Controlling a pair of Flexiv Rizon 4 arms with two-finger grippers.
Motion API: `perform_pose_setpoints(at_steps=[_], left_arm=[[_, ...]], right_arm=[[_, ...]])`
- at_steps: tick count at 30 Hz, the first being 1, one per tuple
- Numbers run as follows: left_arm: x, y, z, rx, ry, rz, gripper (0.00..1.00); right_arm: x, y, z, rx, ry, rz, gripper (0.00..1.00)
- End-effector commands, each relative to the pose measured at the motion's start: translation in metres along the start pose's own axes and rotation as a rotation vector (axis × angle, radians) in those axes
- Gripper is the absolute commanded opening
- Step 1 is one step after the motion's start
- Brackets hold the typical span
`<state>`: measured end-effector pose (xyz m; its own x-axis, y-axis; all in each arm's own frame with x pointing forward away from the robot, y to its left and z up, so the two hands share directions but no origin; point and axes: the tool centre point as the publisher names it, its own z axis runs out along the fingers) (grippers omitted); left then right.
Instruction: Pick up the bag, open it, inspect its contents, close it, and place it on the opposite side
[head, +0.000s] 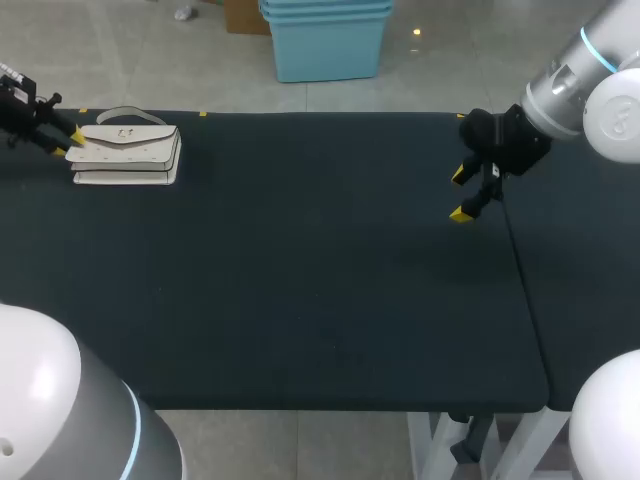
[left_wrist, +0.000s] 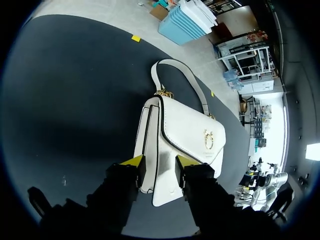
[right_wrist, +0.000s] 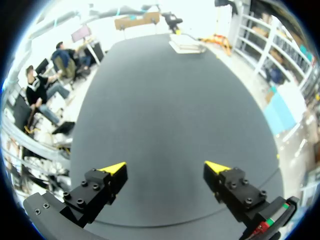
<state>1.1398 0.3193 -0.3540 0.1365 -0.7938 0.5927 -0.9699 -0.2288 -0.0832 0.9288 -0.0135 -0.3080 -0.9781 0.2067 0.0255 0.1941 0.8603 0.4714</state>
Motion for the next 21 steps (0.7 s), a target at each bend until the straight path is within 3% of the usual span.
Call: perform_pose_setpoints(at_steps=[1,6,8,21], left_arm=[[-0.007,-0.013,0.007,-0.136,0.012,-0.004,0.40],[-0.006,-0.018,0.010,-0.136,0.017,-0.008,0.19],[-0.005,-0.019,0.013,-0.141,0.015,-0.004,0.00],[0.006,-0.001,0.020,-0.151,0.031,0.011,0.00]], right_arm=[[-0.001,0.000,0.000,-0.001,0.003,-0.001,1.00],[-0.001,0.000,0.000,-0.001,0.003,-0.001,1.00],[-0.001,0.000,0.000,-0.001,0.003,-0.001,1.00],[-0.001,0.000,0.000,-0.001,0.003,-0.001,1.00]])
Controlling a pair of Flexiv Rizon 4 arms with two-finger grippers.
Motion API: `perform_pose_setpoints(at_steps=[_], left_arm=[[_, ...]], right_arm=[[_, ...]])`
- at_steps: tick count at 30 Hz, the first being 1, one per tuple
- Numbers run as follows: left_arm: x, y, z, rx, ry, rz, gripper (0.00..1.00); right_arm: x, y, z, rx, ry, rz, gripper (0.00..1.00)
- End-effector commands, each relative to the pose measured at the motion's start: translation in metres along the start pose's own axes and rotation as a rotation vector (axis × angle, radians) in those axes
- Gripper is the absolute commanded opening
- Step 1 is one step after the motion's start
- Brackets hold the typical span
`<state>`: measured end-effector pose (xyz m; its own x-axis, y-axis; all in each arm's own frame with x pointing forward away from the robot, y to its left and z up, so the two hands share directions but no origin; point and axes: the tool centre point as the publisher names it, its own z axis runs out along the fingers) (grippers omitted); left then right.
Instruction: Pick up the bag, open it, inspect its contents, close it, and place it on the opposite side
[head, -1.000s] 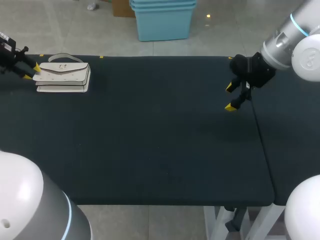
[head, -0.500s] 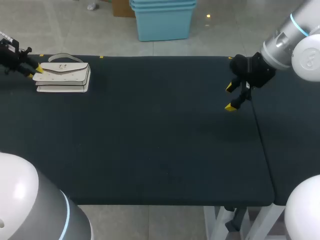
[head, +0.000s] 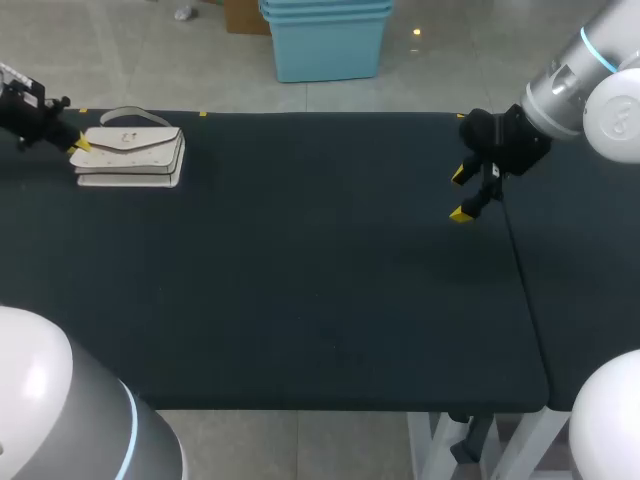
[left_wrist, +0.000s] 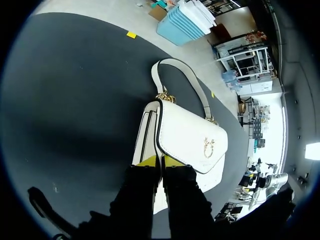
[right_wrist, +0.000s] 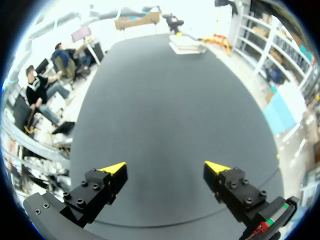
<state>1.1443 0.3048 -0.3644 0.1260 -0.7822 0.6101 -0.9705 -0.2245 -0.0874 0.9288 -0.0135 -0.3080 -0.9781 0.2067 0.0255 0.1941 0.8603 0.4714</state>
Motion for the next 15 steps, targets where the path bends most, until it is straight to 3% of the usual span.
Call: perform_pose_setpoints(at_steps=[1,15], left_arm=[[0.002,0.002,0.003,-0.142,0.016,0.000,0.00],[0.043,0.048,0.028,-0.092,0.031,0.002,0.00]], right_arm=[[-0.001,0.000,0.000,-0.001,0.003,-0.001,1.00],[-0.001,0.000,0.000,-0.001,0.003,-0.001,1.00]])
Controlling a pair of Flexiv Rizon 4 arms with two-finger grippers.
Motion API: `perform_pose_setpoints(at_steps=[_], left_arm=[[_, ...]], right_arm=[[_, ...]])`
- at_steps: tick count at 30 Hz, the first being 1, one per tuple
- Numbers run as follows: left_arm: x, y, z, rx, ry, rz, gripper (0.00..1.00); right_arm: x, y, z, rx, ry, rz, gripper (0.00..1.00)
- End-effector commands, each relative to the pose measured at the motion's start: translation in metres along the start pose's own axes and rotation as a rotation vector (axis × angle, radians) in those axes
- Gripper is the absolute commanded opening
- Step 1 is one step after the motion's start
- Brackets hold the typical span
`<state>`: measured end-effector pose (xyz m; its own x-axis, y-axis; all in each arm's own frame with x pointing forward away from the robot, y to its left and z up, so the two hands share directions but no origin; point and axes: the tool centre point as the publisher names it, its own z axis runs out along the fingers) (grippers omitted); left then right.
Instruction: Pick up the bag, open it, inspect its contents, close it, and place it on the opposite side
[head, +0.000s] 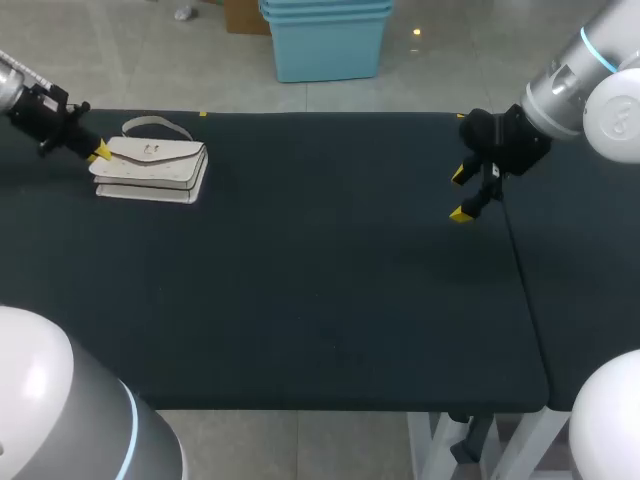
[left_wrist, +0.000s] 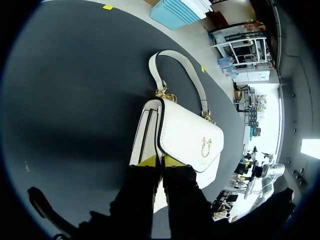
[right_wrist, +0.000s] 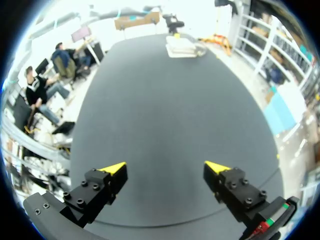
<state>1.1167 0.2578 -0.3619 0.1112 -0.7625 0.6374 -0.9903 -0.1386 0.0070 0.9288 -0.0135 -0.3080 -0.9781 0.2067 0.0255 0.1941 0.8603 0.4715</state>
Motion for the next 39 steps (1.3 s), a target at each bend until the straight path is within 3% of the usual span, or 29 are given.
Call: perform_pose_setpoints(at_steps=[1,10,20,30,39], left_arm=[[0.010,0.013,0.013,0.048,-0.011,-0.015,0.00],[0.020,0.036,0.020,0.162,-0.034,-0.089,0.00],[0.035,0.049,0.020,0.214,-0.018,-0.119,0.00],[0.054,0.075,0.039,0.208,0.007,-0.131,0.00],[0.059,0.081,0.041,0.217,0.000,-0.127,0.00]], right_arm=[[-0.001,0.000,0.000,-0.001,0.003,-0.001,1.00],[-0.001,0.000,0.000,-0.001,0.003,-0.001,1.00],[-0.001,0.000,0.000,-0.001,0.003,-0.001,1.00],[-0.001,0.000,0.000,-0.001,0.003,-0.001,1.00],[-0.001,0.000,0.000,-0.001,0.003,-0.001,1.00]])
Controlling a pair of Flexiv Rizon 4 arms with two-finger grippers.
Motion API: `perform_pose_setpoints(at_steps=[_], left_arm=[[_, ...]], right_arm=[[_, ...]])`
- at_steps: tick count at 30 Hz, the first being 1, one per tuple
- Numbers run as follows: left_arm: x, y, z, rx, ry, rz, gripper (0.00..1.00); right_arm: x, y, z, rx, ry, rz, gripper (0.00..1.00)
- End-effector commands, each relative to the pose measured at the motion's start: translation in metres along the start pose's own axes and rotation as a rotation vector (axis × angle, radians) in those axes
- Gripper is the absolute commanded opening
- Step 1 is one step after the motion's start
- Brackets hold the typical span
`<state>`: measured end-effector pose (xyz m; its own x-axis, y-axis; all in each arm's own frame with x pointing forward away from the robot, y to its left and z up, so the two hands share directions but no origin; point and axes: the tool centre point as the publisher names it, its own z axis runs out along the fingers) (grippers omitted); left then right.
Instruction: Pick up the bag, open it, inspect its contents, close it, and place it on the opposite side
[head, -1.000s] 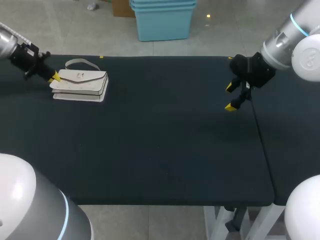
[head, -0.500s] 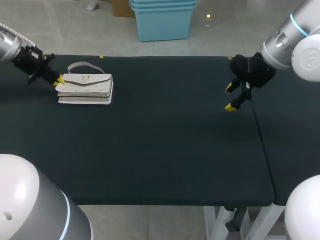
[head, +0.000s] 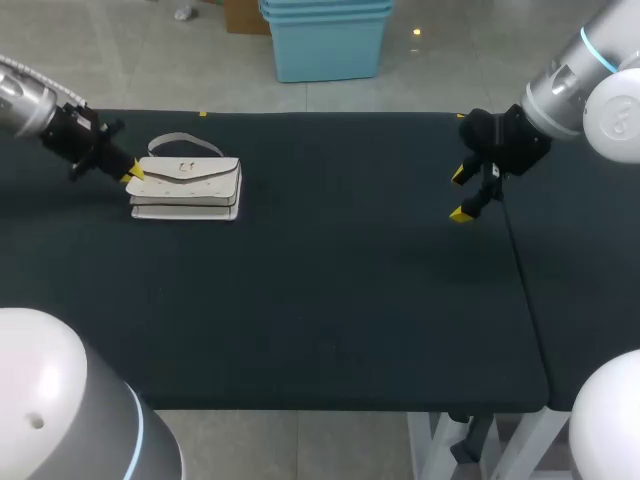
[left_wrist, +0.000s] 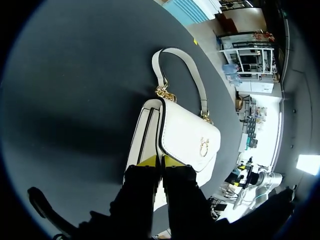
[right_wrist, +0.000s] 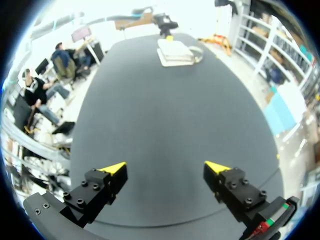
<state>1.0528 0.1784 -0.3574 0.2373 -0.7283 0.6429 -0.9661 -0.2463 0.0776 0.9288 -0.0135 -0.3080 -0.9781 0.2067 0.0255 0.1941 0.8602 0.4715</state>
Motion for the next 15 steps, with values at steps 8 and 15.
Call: perform_pose_setpoints(at_steps=[8,15], left_arm=[[0.007,0.010,-0.007,0.184,-0.016,0.027,0.89],[0.010,0.017,-0.015,0.101,-0.028,0.074,0.80]], right_arm=[[-0.001,0.000,0.000,-0.001,0.003,-0.001,1.00],[-0.001,0.000,0.000,-0.001,0.003,-0.001,1.00]])
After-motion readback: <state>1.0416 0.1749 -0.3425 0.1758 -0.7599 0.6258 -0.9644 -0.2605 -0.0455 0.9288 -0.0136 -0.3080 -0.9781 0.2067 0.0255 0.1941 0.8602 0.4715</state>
